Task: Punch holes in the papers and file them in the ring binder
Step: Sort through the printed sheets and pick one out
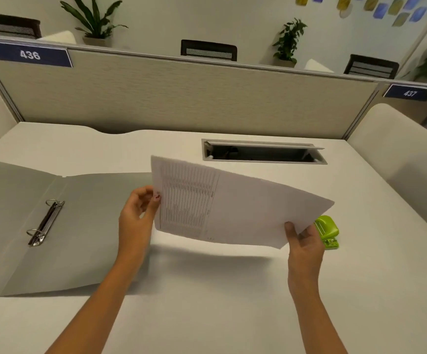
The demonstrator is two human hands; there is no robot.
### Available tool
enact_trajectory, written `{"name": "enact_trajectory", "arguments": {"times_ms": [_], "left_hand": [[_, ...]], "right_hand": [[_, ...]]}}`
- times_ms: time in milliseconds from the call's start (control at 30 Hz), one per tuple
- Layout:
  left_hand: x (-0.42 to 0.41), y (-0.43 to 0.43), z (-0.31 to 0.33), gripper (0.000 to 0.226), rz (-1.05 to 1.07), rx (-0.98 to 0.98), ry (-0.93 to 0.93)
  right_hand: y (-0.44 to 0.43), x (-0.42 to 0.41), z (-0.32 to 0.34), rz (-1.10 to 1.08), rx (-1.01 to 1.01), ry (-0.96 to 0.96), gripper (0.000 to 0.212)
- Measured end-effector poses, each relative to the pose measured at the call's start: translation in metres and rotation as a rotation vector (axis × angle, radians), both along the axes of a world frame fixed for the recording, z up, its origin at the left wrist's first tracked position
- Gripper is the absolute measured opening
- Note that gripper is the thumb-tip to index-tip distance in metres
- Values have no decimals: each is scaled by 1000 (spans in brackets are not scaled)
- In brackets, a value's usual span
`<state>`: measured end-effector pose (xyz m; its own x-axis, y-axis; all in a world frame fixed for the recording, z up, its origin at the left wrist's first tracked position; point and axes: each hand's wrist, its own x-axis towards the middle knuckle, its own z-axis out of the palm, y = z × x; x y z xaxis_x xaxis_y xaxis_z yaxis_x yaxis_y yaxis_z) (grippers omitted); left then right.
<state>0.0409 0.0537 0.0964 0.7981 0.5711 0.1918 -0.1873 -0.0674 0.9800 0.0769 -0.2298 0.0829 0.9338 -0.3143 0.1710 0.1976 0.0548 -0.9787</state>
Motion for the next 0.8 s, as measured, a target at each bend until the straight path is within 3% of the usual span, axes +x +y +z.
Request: {"name": "enact_trajectory", "arguments": {"times_ms": [167, 300, 433, 800], "left_hand": [[-4, -14, -4, 23, -24, 38, -9], [-8, -20, -14, 4, -28, 9, 40], [-12, -24, -15, 20, -17, 26, 48], [-14, -26, -20, 23, 14, 18, 63]], "right_hand": [[5, -3, -3, -5, 2, -14, 27], [8, -8, -11, 24, -19, 15, 34], [7, -9, -17, 16, -32, 70, 32], [7, -7, -26, -3, -135, 151, 31]]}}
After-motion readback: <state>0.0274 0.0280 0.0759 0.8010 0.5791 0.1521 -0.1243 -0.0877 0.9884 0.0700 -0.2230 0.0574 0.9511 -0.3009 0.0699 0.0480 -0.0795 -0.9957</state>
